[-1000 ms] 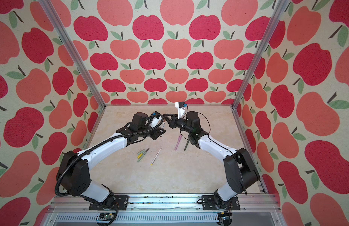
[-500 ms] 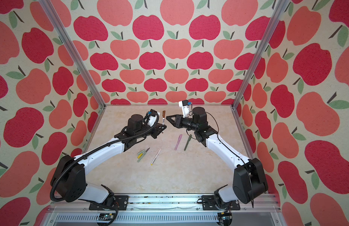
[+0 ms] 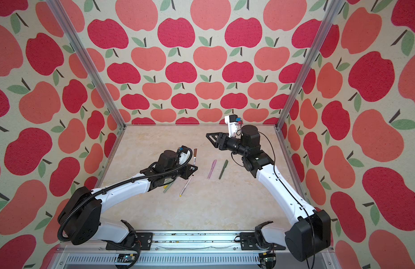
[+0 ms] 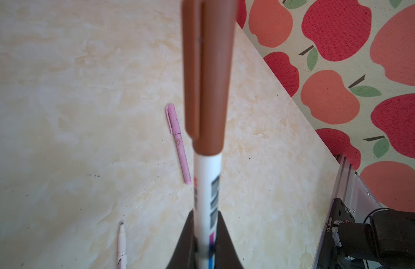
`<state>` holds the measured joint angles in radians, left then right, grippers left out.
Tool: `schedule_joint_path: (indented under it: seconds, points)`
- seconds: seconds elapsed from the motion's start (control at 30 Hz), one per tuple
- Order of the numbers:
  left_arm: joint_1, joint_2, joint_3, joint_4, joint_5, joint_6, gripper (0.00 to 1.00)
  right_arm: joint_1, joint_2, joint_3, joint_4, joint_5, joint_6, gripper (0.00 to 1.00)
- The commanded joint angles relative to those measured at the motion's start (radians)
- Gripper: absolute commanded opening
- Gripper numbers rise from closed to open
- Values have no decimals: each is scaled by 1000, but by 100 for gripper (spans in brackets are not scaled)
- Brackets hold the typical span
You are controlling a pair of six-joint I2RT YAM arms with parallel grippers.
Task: Insert the pens into the pen caps
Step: 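Lower the capped marker toward the table with the left gripper while the right gripper withdraws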
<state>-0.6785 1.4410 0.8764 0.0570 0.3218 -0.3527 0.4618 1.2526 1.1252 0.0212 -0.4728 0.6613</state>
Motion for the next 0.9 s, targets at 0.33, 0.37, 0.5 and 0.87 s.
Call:
schedule_joint_path:
  seconds: [0.33, 0.37, 0.5, 0.87]
  points:
    - [-23, 332, 386, -420, -148, -15, 0, -77, -16, -85, -195, 154, -31, 50]
    - [-24, 356, 410, -440, -158, -20, 0, -82, -21, -88, -201, 157, -33, 50]
    - [-26, 437, 494, -500, -161, -29, 0, -105, -47, -107, -222, 183, -32, 50]
    - [-38, 646, 738, -683, -170, 1, 0, -126, -73, -141, -221, 175, -28, 51]
